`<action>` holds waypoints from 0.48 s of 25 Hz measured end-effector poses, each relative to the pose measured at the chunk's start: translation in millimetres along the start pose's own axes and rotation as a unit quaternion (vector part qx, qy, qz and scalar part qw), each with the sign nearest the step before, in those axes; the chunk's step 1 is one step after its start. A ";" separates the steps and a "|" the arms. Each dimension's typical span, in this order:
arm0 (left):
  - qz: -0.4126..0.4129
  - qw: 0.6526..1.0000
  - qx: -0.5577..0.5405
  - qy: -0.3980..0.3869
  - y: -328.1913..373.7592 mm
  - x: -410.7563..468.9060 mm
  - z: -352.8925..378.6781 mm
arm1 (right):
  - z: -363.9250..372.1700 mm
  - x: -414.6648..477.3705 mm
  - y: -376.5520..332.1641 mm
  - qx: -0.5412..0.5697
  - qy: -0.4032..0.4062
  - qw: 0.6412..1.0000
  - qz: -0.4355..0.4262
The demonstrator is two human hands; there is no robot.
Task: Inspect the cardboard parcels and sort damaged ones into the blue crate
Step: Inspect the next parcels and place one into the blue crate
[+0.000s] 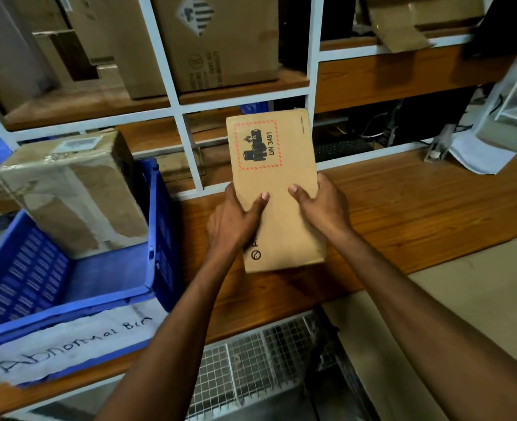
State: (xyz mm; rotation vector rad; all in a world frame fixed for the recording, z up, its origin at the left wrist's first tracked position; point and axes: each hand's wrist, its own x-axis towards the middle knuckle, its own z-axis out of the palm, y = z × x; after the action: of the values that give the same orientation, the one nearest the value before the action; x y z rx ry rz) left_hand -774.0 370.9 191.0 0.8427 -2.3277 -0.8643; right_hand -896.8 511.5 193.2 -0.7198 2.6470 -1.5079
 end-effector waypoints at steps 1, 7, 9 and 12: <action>-0.002 1.000 0.017 -0.001 -0.2 1.1 -0.1 | 2.9 0.7 0.3 -0.021 0.022 1.000 -0.003; -0.021 1.000 0.021 0.006 3.5 0.2 -0.5 | 3.5 -5.0 0.3 0.020 -0.023 1.000 0.009; -0.019 0.999 -0.007 -0.032 -0.1 -5.6 1.1 | -0.9 -5.4 7.4 0.062 -0.067 0.996 0.025; -0.018 0.997 -0.020 -0.076 -0.5 -12.2 3.4 | -1.8 -13.9 17.6 0.068 -0.100 0.992 0.022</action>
State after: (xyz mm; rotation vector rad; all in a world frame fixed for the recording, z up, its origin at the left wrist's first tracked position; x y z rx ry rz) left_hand -767.8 380.4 185.4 0.8316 -2.4232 -1.0200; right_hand -891.6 526.0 176.8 -0.7540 2.3750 -1.5011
